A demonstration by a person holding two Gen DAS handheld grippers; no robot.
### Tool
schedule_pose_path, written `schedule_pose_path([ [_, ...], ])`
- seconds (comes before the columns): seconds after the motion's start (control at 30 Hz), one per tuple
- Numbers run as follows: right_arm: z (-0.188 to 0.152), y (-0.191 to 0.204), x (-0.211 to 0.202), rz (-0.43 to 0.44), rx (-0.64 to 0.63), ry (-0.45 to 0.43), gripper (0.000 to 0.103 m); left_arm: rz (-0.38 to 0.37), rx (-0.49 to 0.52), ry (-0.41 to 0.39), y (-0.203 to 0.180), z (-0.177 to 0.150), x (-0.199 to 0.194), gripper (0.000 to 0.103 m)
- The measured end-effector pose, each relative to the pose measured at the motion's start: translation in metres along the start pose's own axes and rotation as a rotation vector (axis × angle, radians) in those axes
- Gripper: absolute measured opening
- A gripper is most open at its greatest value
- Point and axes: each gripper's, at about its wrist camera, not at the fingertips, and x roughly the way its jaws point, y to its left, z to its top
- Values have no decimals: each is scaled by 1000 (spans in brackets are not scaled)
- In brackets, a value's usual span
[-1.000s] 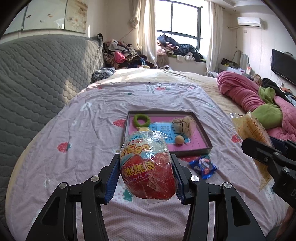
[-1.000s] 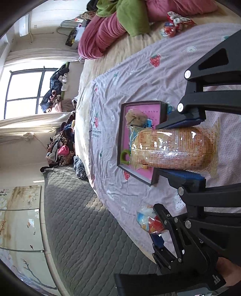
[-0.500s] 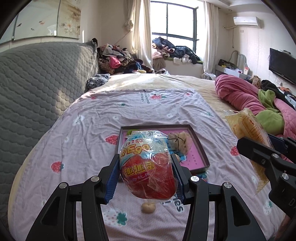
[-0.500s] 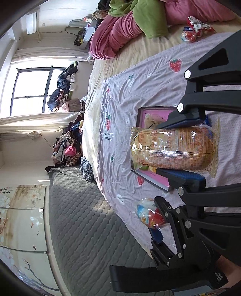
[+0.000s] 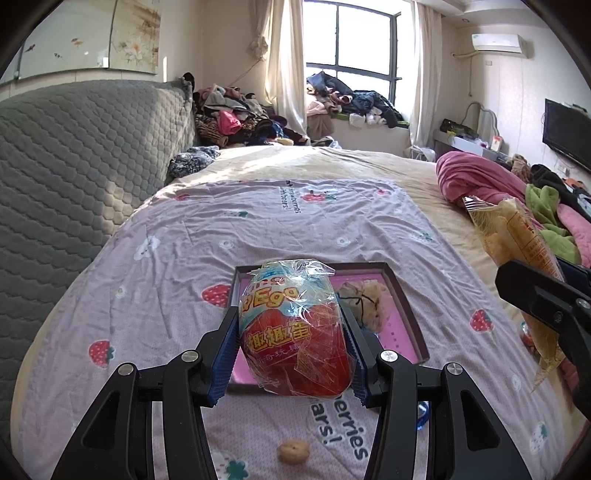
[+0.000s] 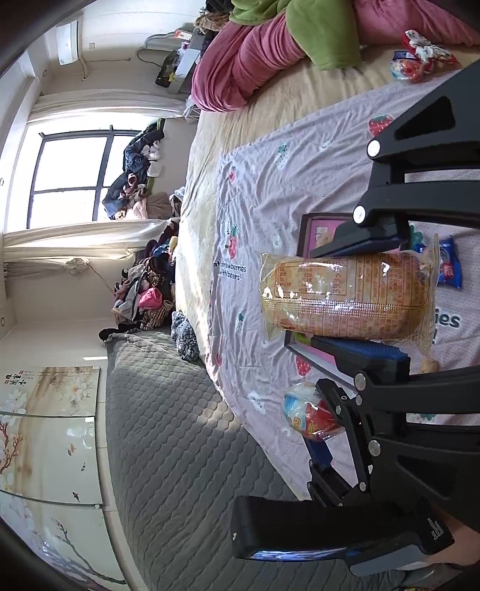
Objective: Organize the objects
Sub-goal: 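Carry the red egg packet and wafer packet over the tray with both grippers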
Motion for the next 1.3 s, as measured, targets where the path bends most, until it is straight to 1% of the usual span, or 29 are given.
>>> schedule_pose_path([
  [0.3,10,-16,26,-13,8,-11,39,-9,-8,-2,-2,20,36,53],
  [0.53,14,-28,46,-5,18,-31,39,-21,3,19,-7,23,65,53],
  [0.67,14,-36,57,1,33,-46,39,-10,13,21,-9,21,82,53],
  [0.77,5,-43,71,6,65,-48,39,-17,-2,26,-9,18,97,53],
  [0.83,-8,-49,82,13,100,-39,39,-37,-12,45,-9,12,110,53],
  [0.93,-29,-56,104,12,128,-9,39,-28,17,63,-14,2,126,53],
  [1.1,-42,-63,138,-2,118,35,39,-37,9,83,-15,-10,149,53],
  [1.3,-58,-72,163,-13,113,85,39,-45,22,123,-21,-20,176,53],
])
